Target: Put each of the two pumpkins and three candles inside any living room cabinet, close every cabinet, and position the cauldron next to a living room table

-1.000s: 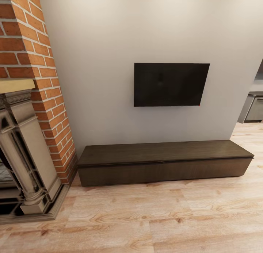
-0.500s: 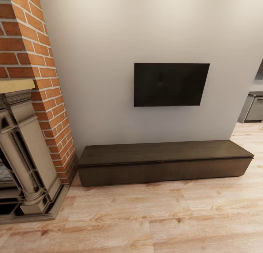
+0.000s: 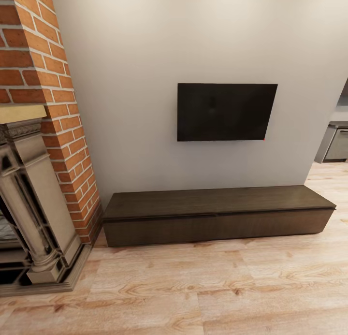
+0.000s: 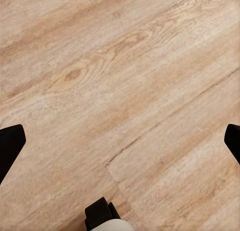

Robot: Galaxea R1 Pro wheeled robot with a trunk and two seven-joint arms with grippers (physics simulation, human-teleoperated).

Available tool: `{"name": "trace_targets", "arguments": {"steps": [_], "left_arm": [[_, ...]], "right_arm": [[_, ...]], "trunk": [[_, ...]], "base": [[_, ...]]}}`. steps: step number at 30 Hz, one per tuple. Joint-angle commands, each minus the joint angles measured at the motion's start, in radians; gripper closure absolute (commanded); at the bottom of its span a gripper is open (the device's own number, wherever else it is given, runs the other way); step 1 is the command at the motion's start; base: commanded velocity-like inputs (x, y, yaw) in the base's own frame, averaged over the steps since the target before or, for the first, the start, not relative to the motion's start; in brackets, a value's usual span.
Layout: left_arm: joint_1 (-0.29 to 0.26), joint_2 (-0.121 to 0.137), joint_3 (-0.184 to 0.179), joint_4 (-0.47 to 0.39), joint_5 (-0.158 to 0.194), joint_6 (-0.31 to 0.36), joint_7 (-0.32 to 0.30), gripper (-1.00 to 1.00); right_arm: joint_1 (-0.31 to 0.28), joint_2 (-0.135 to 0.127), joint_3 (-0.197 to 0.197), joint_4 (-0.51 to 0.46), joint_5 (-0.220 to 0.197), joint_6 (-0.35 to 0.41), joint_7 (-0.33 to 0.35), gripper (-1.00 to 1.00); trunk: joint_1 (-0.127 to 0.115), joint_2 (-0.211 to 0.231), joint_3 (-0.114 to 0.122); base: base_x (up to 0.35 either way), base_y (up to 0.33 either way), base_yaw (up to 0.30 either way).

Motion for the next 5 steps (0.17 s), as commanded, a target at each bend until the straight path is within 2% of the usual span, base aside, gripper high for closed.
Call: {"name": "trace_targets", "arguments": {"steps": [1,5], "left_arm": [[0.000,0.000,-0.009,0.000,0.008,-0.002,0.003,-1.00],[0.000,0.000,-0.009,0.000,0.008,-0.002,0.003,-1.00]], "right_arm": [[-0.001,0.000,0.008,0.002,-0.008,-0.003,0.000,-1.00],[-0.001,0.001,0.008,0.002,-0.008,-0.003,0.000,-1.00]], "trunk": [[0.000,-0.001,-0.001],[0.000,-0.001,-0.001]], "base": [[0.000,0.000,0.000],[0.000,0.000,0.000]]}}
